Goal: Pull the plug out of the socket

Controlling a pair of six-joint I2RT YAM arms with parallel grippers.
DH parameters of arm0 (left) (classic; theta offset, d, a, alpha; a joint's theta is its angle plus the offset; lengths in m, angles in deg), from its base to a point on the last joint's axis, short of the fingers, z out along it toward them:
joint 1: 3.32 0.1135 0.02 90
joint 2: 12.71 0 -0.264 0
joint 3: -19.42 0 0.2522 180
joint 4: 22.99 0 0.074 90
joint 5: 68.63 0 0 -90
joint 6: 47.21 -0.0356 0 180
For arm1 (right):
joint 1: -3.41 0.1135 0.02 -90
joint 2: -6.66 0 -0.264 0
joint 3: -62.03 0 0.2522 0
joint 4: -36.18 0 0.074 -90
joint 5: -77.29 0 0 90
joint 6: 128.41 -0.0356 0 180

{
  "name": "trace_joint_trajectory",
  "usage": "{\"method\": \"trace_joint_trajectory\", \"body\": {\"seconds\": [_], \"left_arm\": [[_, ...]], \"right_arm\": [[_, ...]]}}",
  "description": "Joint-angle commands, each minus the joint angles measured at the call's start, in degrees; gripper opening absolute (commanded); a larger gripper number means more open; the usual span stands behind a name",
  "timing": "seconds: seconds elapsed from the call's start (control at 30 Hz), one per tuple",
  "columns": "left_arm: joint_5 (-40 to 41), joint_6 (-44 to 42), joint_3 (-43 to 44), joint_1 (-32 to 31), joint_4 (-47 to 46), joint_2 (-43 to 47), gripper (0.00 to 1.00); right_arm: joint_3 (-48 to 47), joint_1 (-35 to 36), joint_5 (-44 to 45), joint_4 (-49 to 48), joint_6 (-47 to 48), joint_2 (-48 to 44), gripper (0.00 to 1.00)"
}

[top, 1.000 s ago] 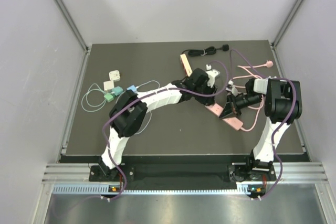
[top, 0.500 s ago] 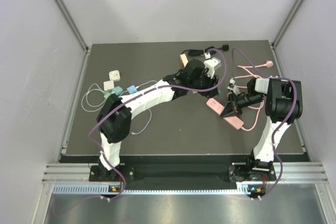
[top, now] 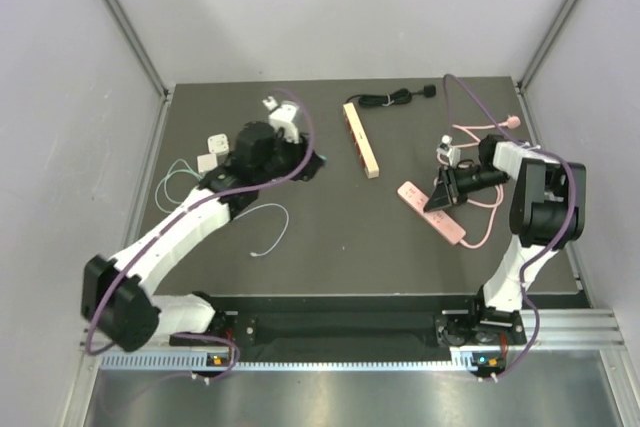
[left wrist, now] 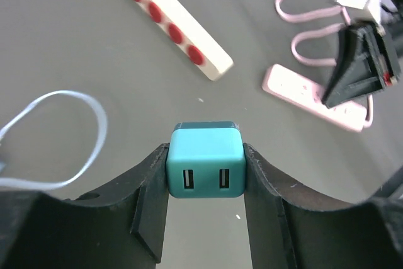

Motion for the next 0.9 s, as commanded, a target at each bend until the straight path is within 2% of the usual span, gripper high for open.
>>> {"method": "trace_joint_trajectory", "body": {"seconds": [0.0, 0.1, 0.17, 0.3, 0.37, 0.5, 0.6, 0.7, 0.87], "left_arm": [[1.8, 2.6, -5.3, 5.8, -2.8, 8.3, 0.00], [3.3, 6.9, -10.3, 12.7, -3.6, 14.8, 0.00], [4.2, 10.7, -12.8, 16.2, -3.9, 16.0, 0.00], [3.3, 16.6, -15.9, 26.5, -6.2, 15.5, 0.00], [3.3, 19.0, -16.8, 29.1, -7.6, 14.0, 0.00], [4.5, 21.3, -16.3, 35.6, -9.7, 7.4, 0.00], [4.2, 21.2, -14.8, 38.2, -13.5, 1.9, 0.02], [3.5, 18.9, -10.9, 39.6, -12.8, -5.2, 0.05], [1.8, 15.7, -4.6, 40.4, -11.7, -13.9, 0.07]], "right_arm": [[-2.6, -1.0, 0.6, -0.4, 3.3, -7.0, 0.23], [-3.1, -1.0, 1.0, 0.2, 3.3, -11.0, 0.23], [-3.5, -1.0, 1.1, 0.1, 2.7, -14.6, 0.24], [-4.4, -1.0, 1.2, -1.1, 0.5, -21.8, 0.26], [-4.1, -1.0, 1.0, -2.0, -0.7, -26.6, 0.27], [-1.4, -1.0, 0.3, -5.3, -4.1, -33.5, 0.33], [5.4, -1.0, -0.6, -9.3, -4.3, -38.6, 0.39], [10.1, -1.0, -0.9, -13.5, -4.4, -42.4, 0.45], [11.5, -1.8, -3.6, -13.3, -2.0, -45.0, 0.53]]}}
